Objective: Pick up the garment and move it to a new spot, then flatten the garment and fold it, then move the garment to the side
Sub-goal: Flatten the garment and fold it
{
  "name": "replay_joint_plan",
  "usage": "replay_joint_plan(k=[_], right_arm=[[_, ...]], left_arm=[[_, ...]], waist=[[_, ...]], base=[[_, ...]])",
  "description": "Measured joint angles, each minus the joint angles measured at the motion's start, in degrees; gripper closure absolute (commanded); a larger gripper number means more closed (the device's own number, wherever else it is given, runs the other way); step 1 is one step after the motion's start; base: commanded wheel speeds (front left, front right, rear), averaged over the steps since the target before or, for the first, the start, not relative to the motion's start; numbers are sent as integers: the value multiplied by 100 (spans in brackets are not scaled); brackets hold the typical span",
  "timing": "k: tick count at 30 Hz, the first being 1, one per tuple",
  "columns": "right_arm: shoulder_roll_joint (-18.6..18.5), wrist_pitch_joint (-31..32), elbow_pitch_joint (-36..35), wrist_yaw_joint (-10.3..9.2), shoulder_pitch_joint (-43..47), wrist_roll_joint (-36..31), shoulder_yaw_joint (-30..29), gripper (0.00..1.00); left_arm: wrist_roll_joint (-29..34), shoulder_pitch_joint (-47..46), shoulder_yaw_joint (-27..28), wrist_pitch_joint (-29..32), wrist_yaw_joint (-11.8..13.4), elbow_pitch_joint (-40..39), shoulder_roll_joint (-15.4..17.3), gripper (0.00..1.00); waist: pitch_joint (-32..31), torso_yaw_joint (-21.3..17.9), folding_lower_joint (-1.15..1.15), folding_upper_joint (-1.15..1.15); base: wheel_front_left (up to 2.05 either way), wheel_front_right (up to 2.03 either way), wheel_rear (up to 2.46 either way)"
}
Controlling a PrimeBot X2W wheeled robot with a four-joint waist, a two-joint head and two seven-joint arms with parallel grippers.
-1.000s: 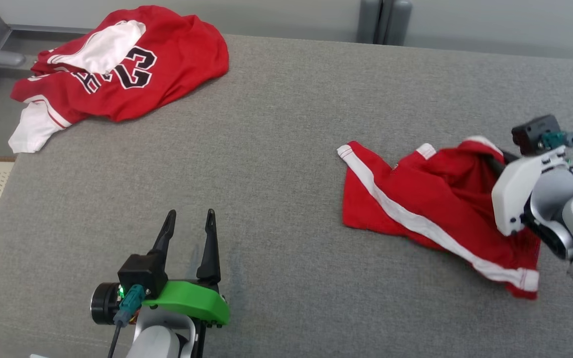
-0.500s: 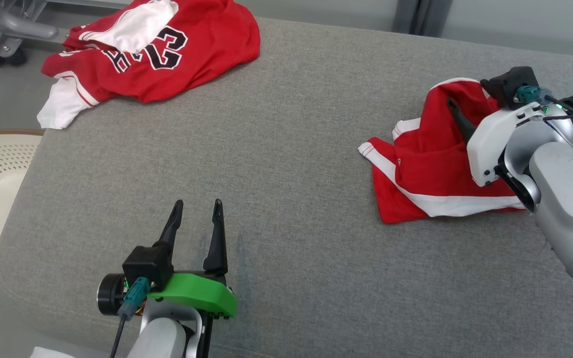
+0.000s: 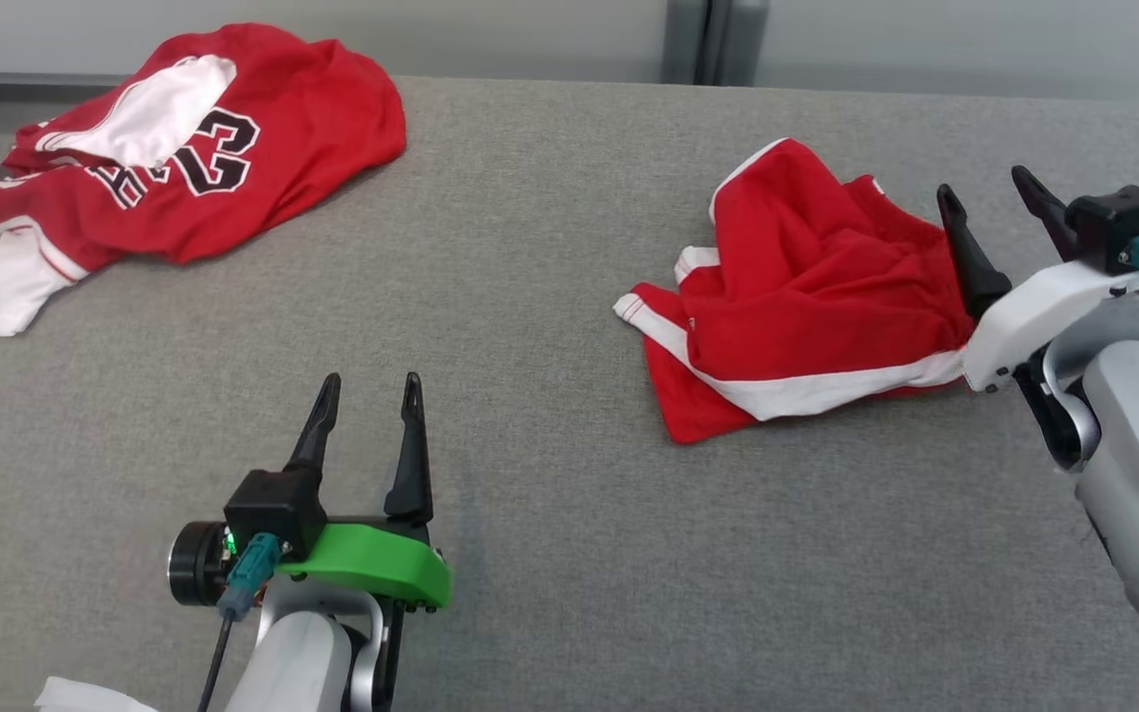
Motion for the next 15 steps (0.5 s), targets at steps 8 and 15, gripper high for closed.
replay_joint_plan(k=[8, 15], right_arm=[[503, -22, -1723, -1, 1696, -448, -1568, 0], [1249, -23, -2929, -1, 3166, -872, -2218, 0]], left_arm=[[3, -14, 158, -1, -15, 135, 0, 0], [-111, 280, 146, 0, -12, 234, -1, 0]], waist=[[-206, -527, 0, 0], [-544, -721, 0, 0]], base=[[0, 0, 0], [0, 0, 0]])
